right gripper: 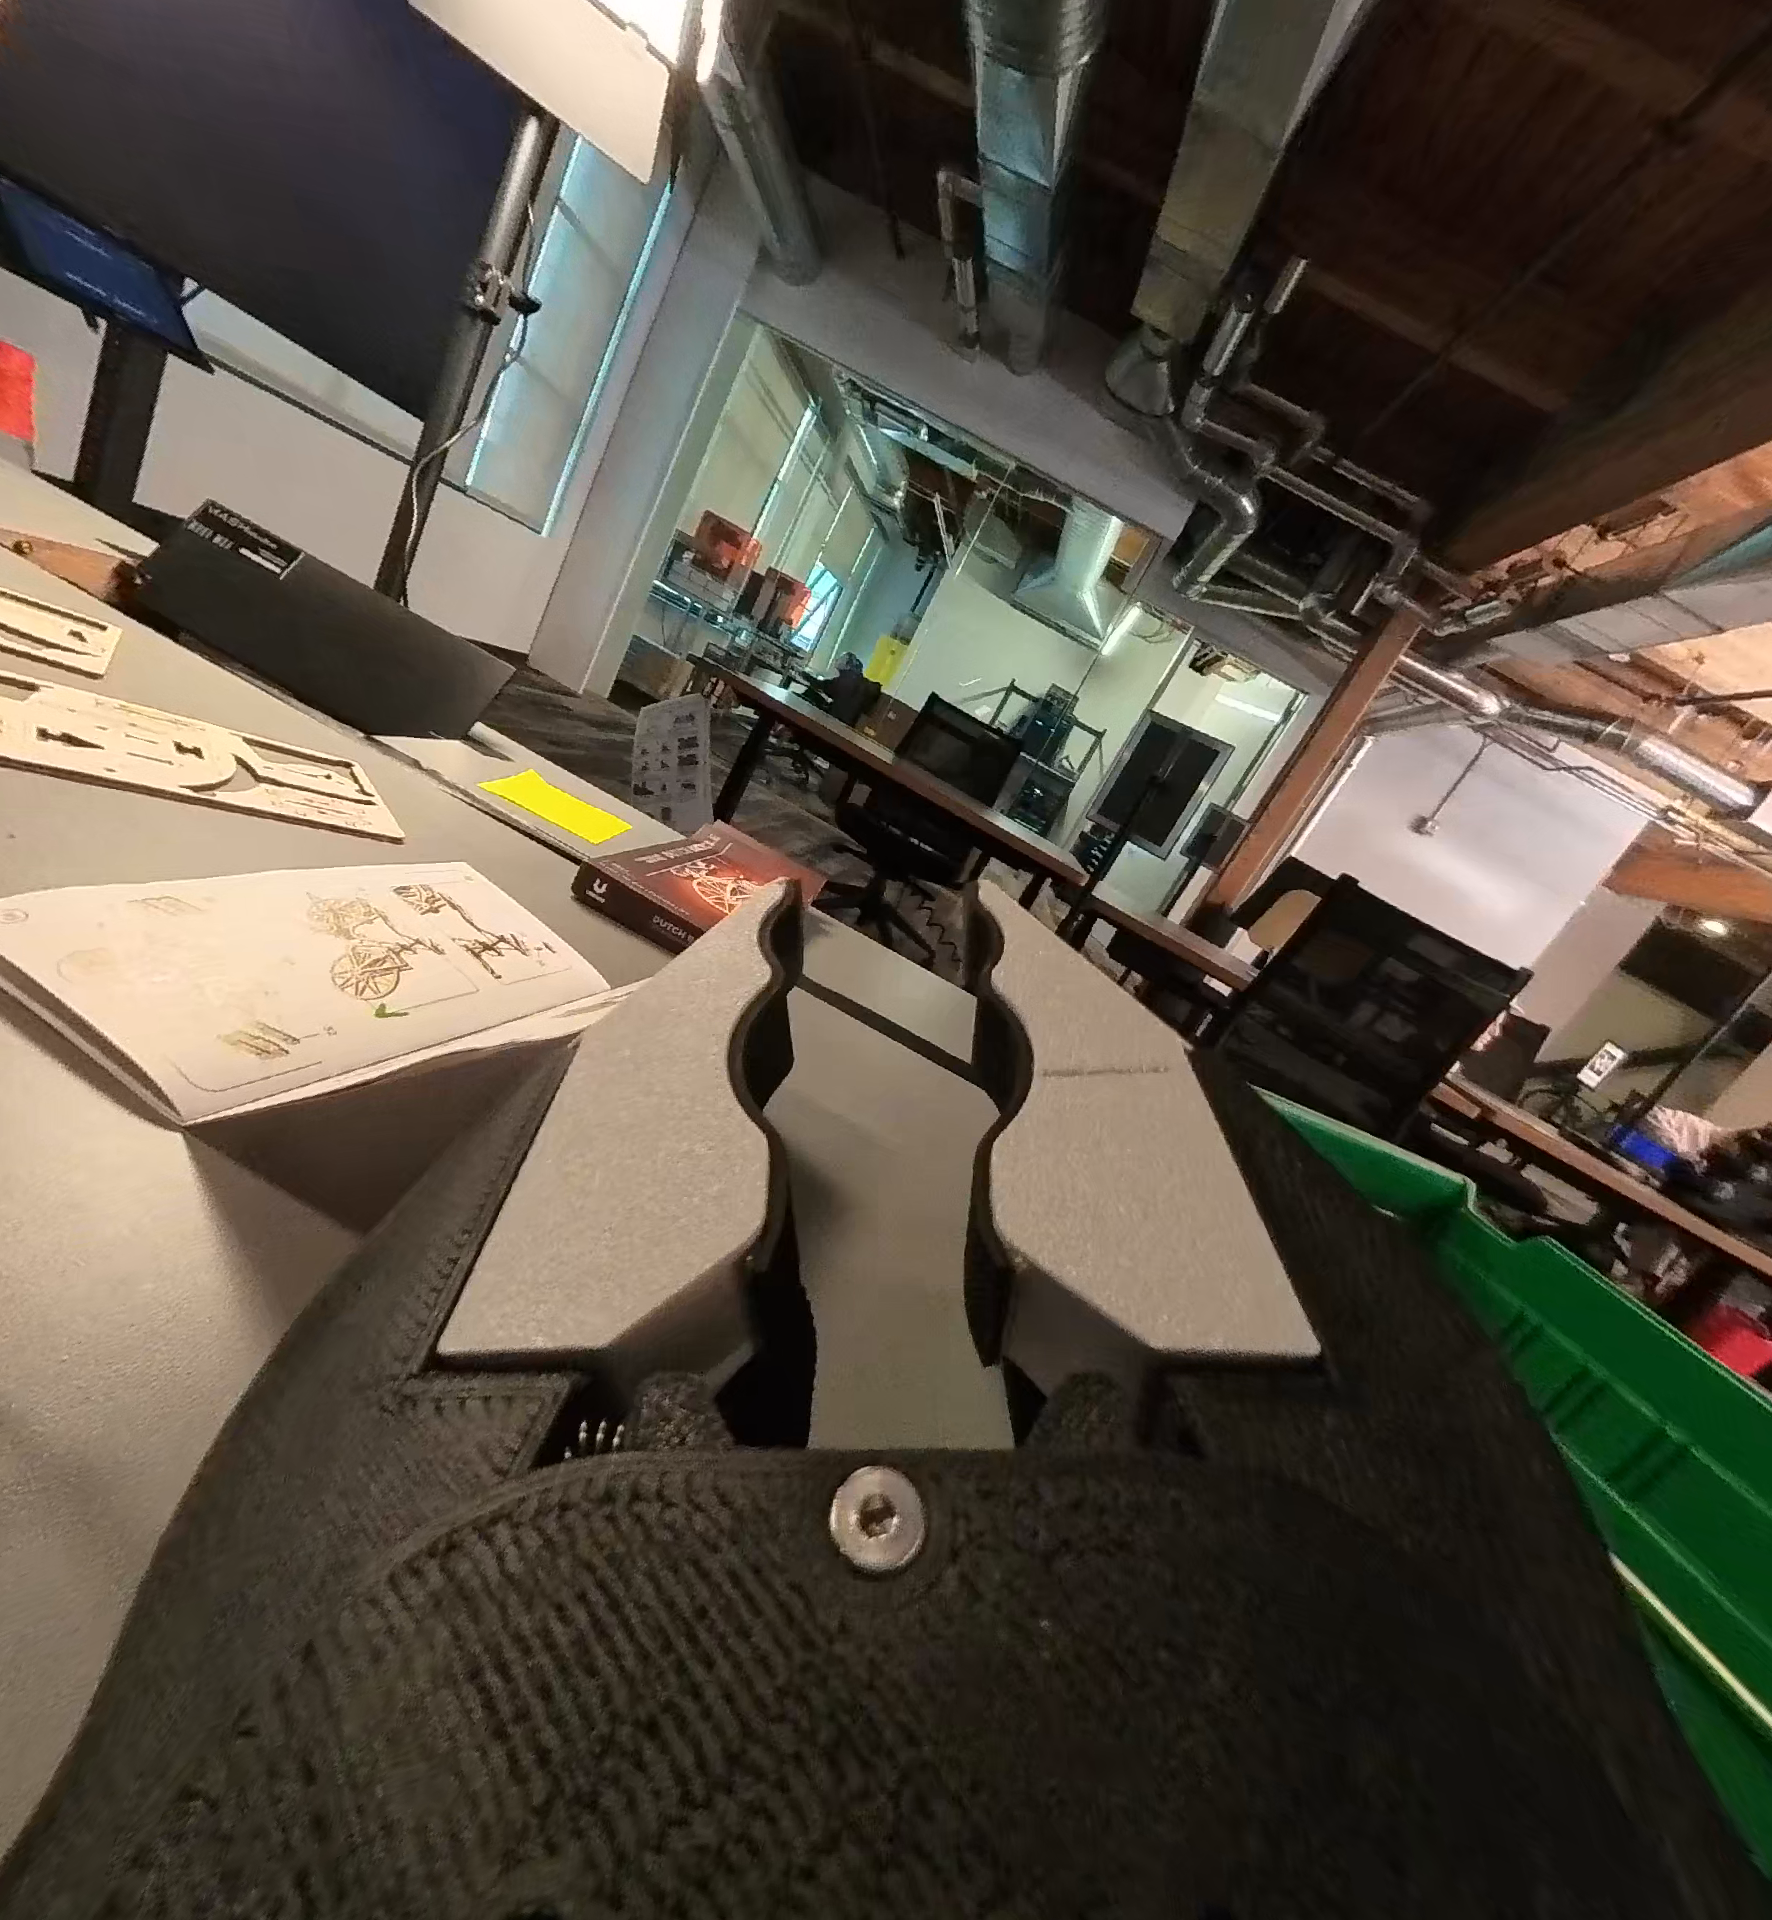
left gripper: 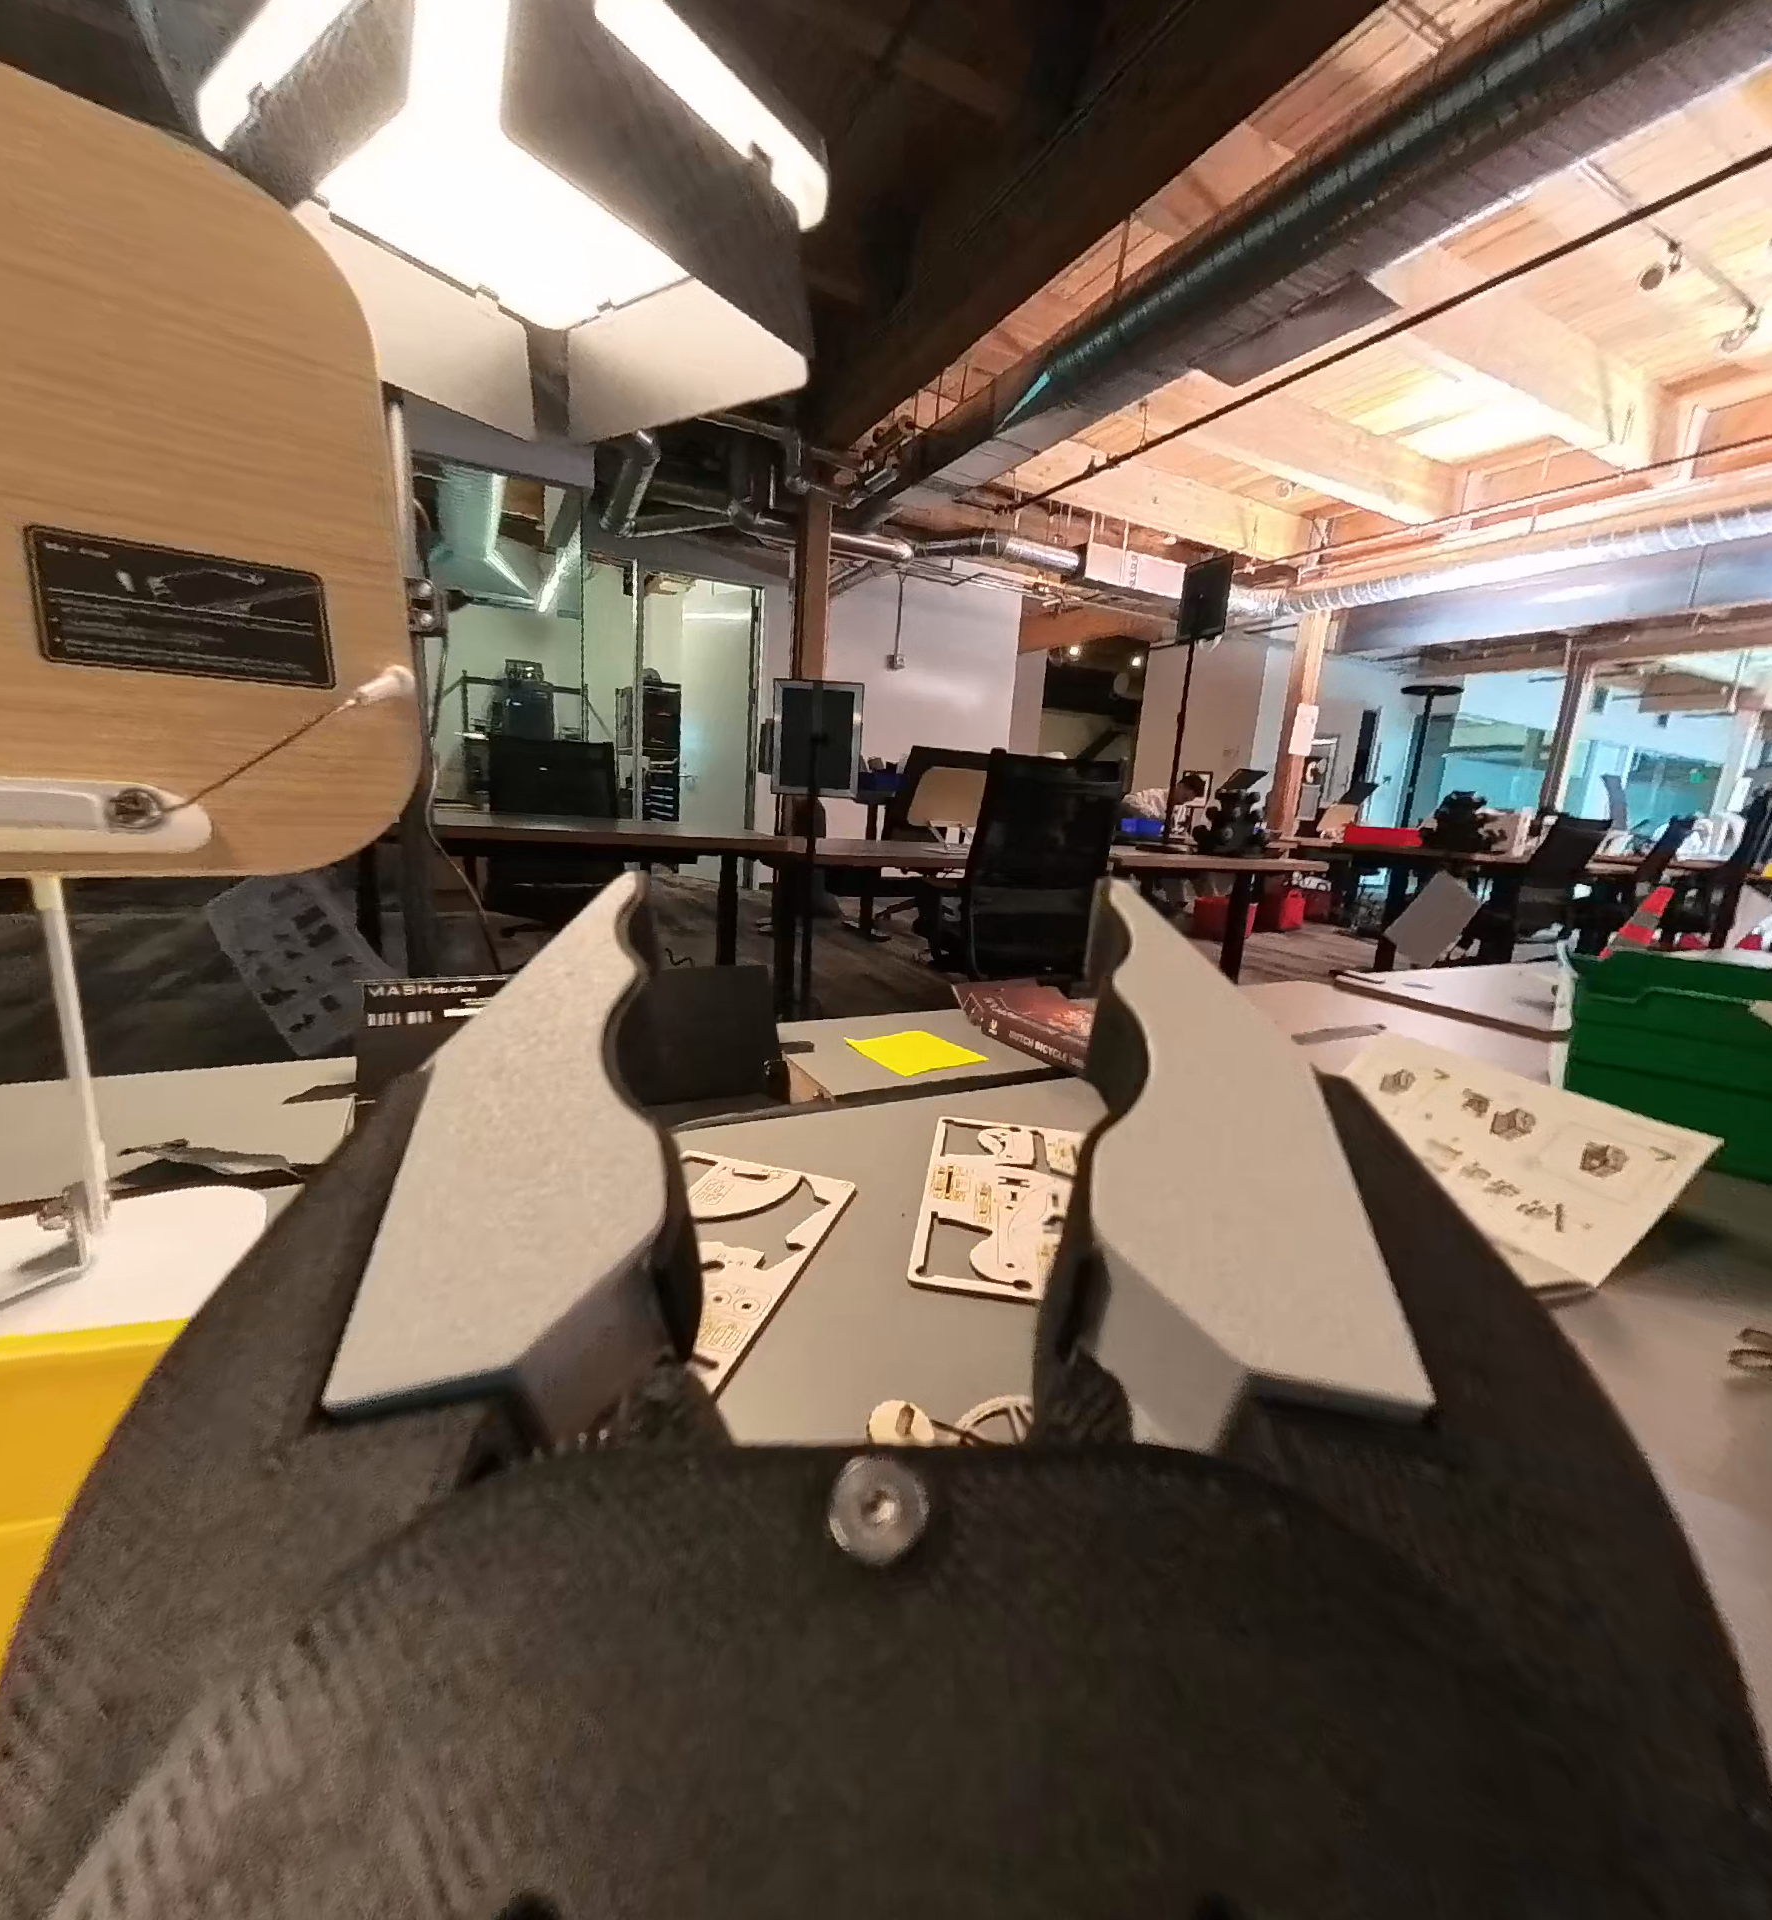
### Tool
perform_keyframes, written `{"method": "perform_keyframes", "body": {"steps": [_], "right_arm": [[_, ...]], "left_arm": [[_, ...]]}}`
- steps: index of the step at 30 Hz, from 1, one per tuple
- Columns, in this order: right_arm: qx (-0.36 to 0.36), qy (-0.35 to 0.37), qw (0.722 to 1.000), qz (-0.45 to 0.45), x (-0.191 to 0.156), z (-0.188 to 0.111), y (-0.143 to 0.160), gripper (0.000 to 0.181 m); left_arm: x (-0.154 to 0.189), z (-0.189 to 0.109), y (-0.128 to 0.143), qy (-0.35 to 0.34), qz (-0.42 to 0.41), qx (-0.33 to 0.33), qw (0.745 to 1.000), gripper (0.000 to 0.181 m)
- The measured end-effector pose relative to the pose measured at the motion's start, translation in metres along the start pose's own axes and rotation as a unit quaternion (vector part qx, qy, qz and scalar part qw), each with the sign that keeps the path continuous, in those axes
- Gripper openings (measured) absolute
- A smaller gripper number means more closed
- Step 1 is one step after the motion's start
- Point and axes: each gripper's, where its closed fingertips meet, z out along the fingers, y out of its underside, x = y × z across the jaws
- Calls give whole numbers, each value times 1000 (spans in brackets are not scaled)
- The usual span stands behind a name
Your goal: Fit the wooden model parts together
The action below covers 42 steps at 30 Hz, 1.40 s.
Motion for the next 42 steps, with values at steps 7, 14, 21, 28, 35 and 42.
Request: {"method": "perform_keyframes", "body": {"steps": [7, 14, 21, 28, 35, 42], "right_arm": [[-3, -1, 1000, -3, -1, 0, 1, 27], [-4, -1, 1000, -2, 0, 0, 1, 26], [-7, -2, 1000, -3, -1, 1, 2, 25], [-8, -2, 1000, -4, -1, 0, 2, 24], [-9, -2, 1000, -4, -1, 0, 2, 24], [-9, -2, 1000, -4, -1, 0, 2, 23]], "left_arm": [[-3, 0, 3, -1, -24, -3, 1000, 81], [-3, 2, 9, 3, -29, -15, 999, 80], [-7, 2, 11, -4, -36, -19, 999, 79], [-9, 3, 13, -6, -43, -23, 999, 79], [-10, 2, 12, -6, -47, -21, 999, 78], [-11, 2, 12, -7, -49, -20, 999, 78]]}}
